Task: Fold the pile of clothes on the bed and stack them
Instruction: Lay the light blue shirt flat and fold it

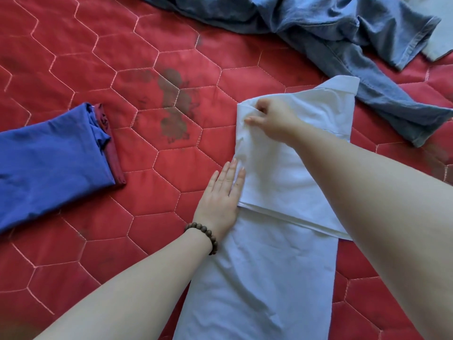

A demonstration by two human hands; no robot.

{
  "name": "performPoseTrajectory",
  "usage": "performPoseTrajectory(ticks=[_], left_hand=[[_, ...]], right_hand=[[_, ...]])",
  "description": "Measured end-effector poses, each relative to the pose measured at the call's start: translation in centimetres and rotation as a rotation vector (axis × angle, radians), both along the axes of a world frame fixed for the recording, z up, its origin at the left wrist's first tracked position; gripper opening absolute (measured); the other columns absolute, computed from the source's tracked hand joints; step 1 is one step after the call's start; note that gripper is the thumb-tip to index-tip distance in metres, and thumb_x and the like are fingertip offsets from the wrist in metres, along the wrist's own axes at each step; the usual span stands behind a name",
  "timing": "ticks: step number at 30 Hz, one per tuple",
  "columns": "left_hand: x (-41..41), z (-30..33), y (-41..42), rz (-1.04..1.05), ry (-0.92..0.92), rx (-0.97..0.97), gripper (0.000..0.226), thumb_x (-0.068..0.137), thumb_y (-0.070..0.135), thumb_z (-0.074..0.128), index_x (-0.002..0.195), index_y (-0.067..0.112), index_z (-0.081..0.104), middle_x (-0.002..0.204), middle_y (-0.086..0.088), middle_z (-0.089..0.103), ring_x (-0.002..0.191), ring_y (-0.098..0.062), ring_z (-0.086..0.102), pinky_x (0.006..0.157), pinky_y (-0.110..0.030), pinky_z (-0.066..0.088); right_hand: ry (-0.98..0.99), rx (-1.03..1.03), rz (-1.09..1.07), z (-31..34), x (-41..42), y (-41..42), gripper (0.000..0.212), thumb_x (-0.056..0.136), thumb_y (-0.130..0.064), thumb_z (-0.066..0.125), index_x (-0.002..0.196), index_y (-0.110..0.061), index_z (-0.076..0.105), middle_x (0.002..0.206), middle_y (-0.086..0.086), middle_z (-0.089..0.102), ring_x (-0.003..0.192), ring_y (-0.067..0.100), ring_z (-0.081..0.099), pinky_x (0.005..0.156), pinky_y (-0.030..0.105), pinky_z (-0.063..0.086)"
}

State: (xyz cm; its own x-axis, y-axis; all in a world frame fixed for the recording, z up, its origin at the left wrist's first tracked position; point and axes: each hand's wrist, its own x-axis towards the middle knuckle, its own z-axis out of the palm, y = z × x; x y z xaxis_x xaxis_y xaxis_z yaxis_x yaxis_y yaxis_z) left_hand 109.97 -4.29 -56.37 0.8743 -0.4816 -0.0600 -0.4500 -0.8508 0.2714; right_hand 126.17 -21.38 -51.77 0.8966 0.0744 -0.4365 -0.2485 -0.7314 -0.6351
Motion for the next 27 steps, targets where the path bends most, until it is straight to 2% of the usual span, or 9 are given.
performPoseTrajectory(ticks=[3, 6, 9, 13, 16, 19, 23, 25, 27], left_hand=[[-0.2, -0.1, 0.6, 0.117, 0.027, 0.005, 0.074, 0.073, 0.006, 0.033, 0.146, 0.003, 0.027, 0.153, -0.022, 0.031, 0.142, -0.032, 0.029, 0.116, -0.044, 0.015], [-0.7, 0.0, 0.9, 0.201, 0.061, 0.035, 0.077, 0.071, 0.007, 0.03, 0.148, 0.004, 0.021, 0.155, -0.019, 0.027, 0.145, -0.031, 0.025, 0.117, -0.043, 0.011], [-0.9, 0.3, 0.8, 0.159, 0.046, 0.069, 0.075, 0.074, 0.011, 0.031, 0.148, 0.005, 0.02, 0.156, -0.017, 0.027, 0.145, -0.031, 0.024, 0.115, -0.048, 0.017], [-0.8, 0.9, 1.3, 0.024, 0.005, 0.096, 0.069, 0.081, 0.019, 0.034, 0.15, 0.01, 0.03, 0.157, -0.015, 0.025, 0.145, -0.031, 0.018, 0.113, -0.053, 0.018], [-0.8, 1.1, 1.3, -0.034, -0.006, 0.106, 0.069, 0.084, 0.021, 0.037, 0.151, 0.012, 0.027, 0.159, -0.009, 0.022, 0.146, -0.028, 0.016, 0.113, -0.054, 0.017], [-0.6, 1.1, 1.1, -0.062, 0.013, 0.116, 0.065, 0.087, 0.025, 0.038, 0.15, 0.01, 0.032, 0.158, -0.007, 0.026, 0.146, -0.027, 0.02, 0.112, -0.054, 0.02], [-0.2, 1.9, 1.0, -0.067, 0.077, 0.101, 0.063, 0.089, 0.036, 0.035, 0.143, 0.004, 0.042, 0.153, -0.013, 0.036, 0.143, -0.029, 0.031, 0.112, -0.056, 0.025], [0.0, 2.1, 1.0, -0.081, 0.066, 0.104, 0.063, 0.089, 0.038, 0.036, 0.141, 0.002, 0.046, 0.15, -0.015, 0.04, 0.141, -0.03, 0.034, 0.112, -0.057, 0.025], [0.0, 1.8, 1.1, -0.1, 0.067, 0.134, 0.063, 0.089, 0.036, 0.036, 0.141, 0.001, 0.045, 0.15, -0.017, 0.039, 0.141, -0.031, 0.033, 0.112, -0.055, 0.024]], right_hand=[[-0.005, 0.085, -0.117, -0.2, 0.3, 0.8, 0.019, 0.085, -0.024, 0.069, 0.076, -0.018, 0.054, 0.066, -0.007, 0.046, 0.062, 0.01, 0.044, 0.059, 0.027, 0.037], [0.005, 0.057, -0.141, -0.8, 0.2, 1.7, 0.017, 0.083, -0.032, 0.069, 0.072, -0.025, 0.058, 0.064, -0.011, 0.05, 0.063, 0.01, 0.049, 0.074, 0.038, 0.047], [-0.007, 0.036, -0.19, -0.9, 0.1, 2.5, 0.014, 0.081, -0.04, 0.067, 0.073, -0.029, 0.062, 0.065, -0.013, 0.053, 0.067, 0.007, 0.051, 0.088, 0.043, 0.042], [0.02, -0.029, -0.102, -0.2, 0.4, 2.7, 0.024, 0.084, -0.039, 0.066, 0.076, -0.017, 0.063, 0.063, -0.01, 0.048, 0.062, 0.009, 0.046, 0.076, 0.032, 0.037], [0.056, 0.127, -0.104, 1.1, 0.8, 2.9, 0.02, 0.089, -0.032, 0.067, 0.085, -0.012, 0.065, 0.067, -0.008, 0.053, 0.053, 0.006, 0.044, 0.047, 0.013, 0.036], [0.038, 0.141, -0.126, 1.4, 0.7, 2.8, 0.021, 0.093, -0.032, 0.061, 0.109, -0.018, 0.063, 0.09, -0.005, 0.058, 0.069, 0.006, 0.052, 0.05, 0.012, 0.039], [-0.339, 0.022, -0.186, 0.8, -1.5, 1.9, 0.031, 0.093, -0.017, 0.052, 0.123, -0.014, 0.056, 0.111, 0.001, 0.063, 0.104, 0.019, 0.056, 0.086, 0.026, 0.043], [-0.642, -0.187, -0.093, 0.2, -4.1, 1.6, 0.026, 0.086, -0.009, 0.052, 0.11, -0.007, 0.062, 0.108, 0.01, 0.063, 0.102, 0.03, 0.055, 0.088, 0.037, 0.041], [-0.742, -0.225, 0.046, -1.2, -7.2, 2.1, 0.026, 0.082, -0.004, 0.052, 0.105, -0.003, 0.064, 0.111, 0.015, 0.063, 0.102, 0.034, 0.054, 0.089, 0.043, 0.041]])
